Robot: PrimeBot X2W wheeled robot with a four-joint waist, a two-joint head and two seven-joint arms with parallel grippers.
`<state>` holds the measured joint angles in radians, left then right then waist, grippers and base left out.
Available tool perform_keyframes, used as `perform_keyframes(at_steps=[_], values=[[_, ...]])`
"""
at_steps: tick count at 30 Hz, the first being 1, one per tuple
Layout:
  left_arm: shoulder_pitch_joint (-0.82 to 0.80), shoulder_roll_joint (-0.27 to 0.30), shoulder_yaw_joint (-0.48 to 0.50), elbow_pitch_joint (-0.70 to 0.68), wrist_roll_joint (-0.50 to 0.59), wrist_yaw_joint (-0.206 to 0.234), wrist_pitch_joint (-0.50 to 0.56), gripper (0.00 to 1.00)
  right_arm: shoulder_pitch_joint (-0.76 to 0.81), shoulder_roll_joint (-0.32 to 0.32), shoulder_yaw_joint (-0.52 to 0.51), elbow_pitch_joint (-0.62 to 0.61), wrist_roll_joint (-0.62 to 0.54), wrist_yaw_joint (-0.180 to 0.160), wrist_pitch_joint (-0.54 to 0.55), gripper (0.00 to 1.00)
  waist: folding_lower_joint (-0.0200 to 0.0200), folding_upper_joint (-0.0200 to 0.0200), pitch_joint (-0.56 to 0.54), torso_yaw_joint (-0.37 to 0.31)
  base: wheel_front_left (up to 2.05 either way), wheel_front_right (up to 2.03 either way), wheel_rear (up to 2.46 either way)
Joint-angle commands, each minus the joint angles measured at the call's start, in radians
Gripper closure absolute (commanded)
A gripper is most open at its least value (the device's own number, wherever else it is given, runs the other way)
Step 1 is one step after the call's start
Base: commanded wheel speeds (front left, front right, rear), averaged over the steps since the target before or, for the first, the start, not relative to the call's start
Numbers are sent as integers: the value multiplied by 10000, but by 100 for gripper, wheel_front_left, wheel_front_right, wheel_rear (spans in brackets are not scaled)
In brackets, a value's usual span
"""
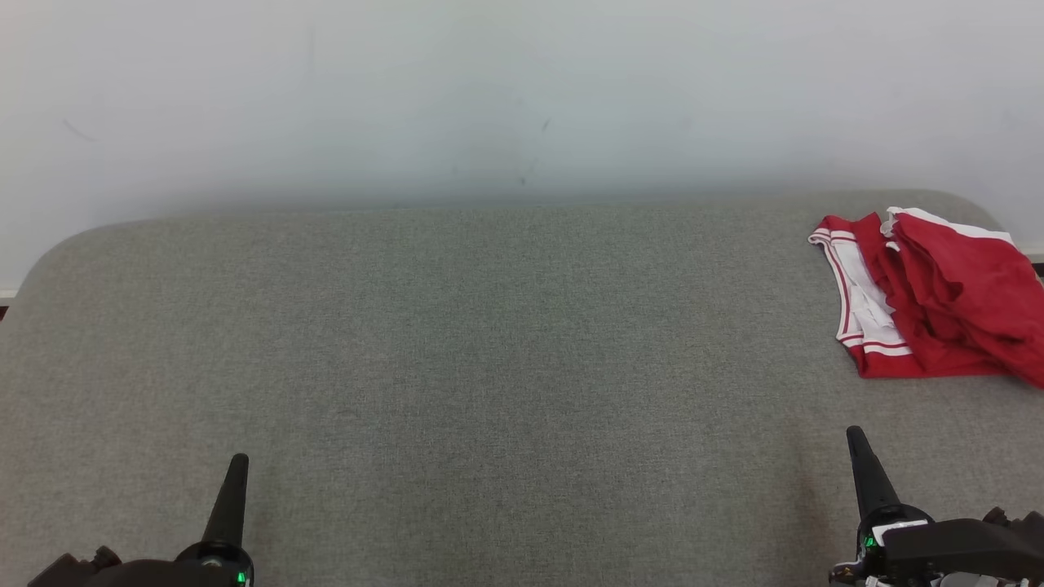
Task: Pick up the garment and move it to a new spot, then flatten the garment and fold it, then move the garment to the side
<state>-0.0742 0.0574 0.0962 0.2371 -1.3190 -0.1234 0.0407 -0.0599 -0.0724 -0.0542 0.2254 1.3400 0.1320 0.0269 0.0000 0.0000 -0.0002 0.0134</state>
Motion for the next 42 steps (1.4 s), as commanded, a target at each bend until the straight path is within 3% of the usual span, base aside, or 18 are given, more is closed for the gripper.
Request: perform_keyframes(at_steps=[1,42], values=[[-183,-4,58,-27,-302,-56,70,100,-157,-24,-53,-36,284,-17,64,100,0,0,1,-5,0,0,0],[-400,-79,202,98,-2956,-87,772,100,-509,81,-408,188,2912,-23,727,100,0,0,33,-134,0,0,0]])
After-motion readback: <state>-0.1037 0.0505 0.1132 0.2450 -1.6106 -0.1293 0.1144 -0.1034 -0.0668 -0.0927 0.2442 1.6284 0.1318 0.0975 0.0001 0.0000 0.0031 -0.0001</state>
